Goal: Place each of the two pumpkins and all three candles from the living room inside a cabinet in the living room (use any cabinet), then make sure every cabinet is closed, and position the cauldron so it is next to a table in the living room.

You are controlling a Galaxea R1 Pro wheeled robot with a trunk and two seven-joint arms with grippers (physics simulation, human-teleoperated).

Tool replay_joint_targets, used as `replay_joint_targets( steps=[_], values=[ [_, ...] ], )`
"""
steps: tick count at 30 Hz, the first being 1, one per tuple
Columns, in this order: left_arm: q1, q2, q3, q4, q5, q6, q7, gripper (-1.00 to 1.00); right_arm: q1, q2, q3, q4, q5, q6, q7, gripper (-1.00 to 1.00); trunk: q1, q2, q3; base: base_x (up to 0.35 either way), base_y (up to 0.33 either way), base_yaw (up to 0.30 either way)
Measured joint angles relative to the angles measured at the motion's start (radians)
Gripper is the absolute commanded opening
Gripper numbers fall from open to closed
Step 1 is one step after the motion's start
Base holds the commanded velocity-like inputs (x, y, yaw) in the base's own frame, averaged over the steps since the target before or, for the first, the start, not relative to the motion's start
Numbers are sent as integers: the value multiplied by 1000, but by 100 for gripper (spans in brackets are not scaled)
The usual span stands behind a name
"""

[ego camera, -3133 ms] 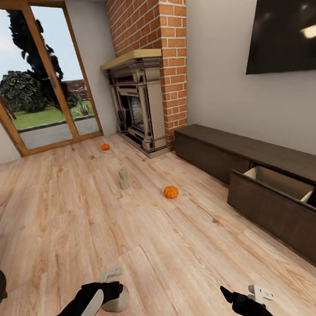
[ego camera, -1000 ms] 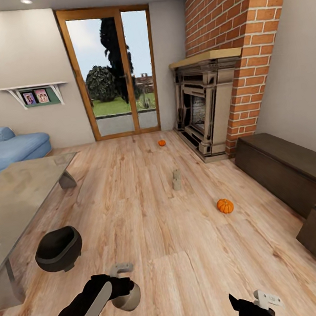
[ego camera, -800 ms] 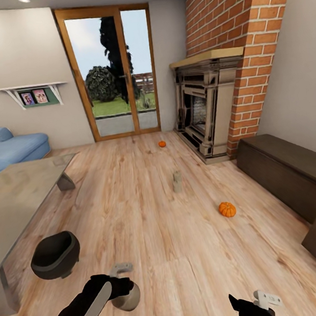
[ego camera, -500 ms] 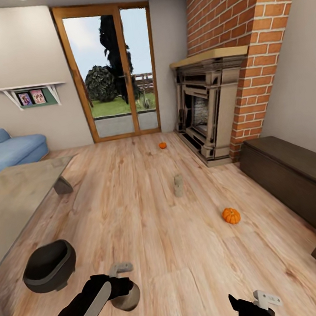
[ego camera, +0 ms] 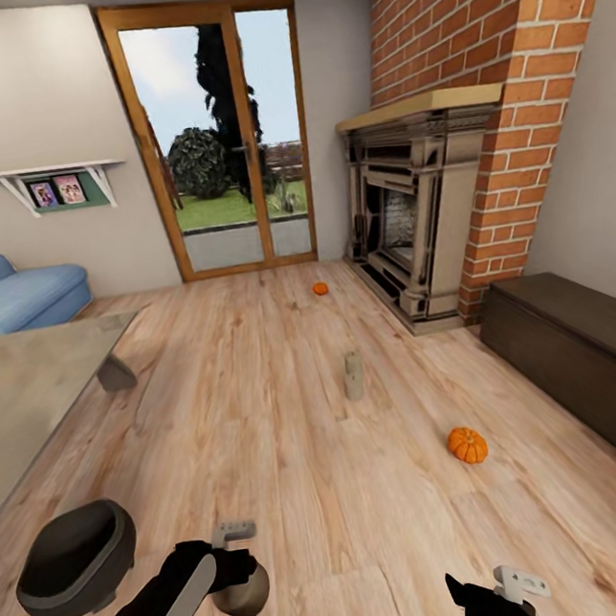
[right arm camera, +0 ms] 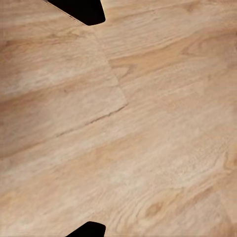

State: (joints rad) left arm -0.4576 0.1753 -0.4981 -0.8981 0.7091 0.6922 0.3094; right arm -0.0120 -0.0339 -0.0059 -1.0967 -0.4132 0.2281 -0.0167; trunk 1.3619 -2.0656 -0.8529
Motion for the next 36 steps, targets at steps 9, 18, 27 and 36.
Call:
replay_joint_targets(
  steps=[9,18,27,36],
  values=[
    [0,0,-1,12,0,-3,1,-100,0,0,0,0,0,0,0,100,0,0,0,334,0,0],
    [0,2,1,13,0,-4,2,-100,0,0,1,0,1,0,0,100,0,0,0,334,0,0],
    [-1,3,1,32,-1,-27,2,-100,0,1,2,0,1,0,0,100,0,0,0,334,0,23],
    [-2,5,1,38,1,-29,2,-100,0,2,2,0,1,1,0,100,0,0,0,335,53,8]
  ],
)
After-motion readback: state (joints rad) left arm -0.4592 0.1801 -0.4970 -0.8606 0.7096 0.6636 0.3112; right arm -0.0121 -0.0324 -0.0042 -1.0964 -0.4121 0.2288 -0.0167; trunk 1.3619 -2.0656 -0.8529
